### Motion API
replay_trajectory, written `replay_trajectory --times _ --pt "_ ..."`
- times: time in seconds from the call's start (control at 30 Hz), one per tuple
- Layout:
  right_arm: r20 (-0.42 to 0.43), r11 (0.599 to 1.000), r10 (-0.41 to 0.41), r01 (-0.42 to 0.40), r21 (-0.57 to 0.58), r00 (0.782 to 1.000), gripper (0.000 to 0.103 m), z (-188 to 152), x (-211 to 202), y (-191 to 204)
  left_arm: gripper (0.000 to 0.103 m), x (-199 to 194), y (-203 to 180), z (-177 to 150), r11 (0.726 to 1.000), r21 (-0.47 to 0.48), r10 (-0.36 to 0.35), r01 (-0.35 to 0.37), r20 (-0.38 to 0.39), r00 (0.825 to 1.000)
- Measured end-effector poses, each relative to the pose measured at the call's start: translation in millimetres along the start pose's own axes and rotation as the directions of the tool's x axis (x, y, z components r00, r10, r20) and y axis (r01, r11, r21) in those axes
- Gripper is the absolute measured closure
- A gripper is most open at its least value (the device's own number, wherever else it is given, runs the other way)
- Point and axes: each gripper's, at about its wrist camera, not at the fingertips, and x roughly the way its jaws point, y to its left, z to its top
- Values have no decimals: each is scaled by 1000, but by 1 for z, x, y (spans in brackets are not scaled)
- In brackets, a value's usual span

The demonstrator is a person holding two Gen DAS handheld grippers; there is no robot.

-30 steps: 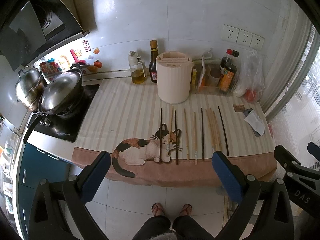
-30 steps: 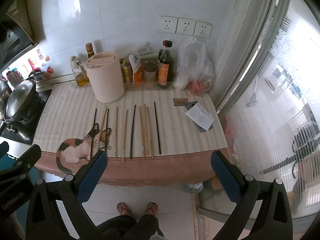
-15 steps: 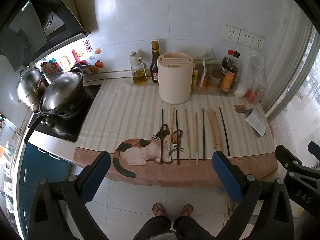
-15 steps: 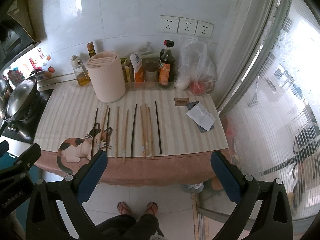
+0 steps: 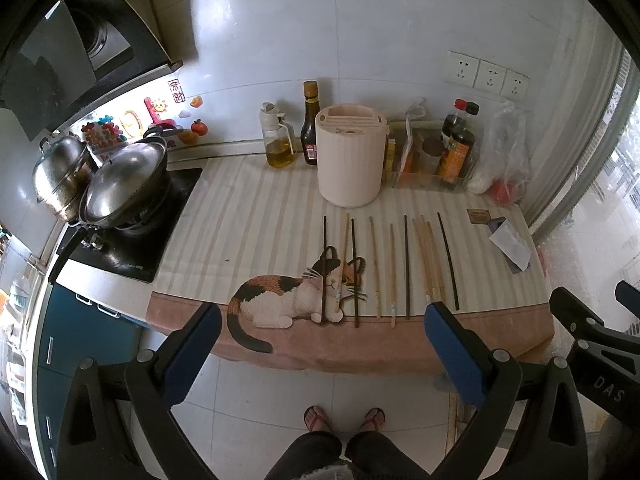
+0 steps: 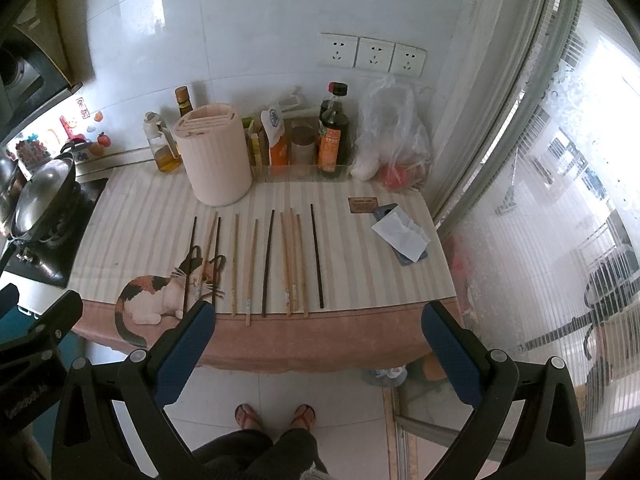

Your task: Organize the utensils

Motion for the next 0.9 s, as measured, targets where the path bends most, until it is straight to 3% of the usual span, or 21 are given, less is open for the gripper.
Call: replay_trajectory --times 0.9 --pt "2 1000 1 -1 1 1000 0 -3 -3 1 0 0 0 -1 1000 -2 2 -2 3 1000"
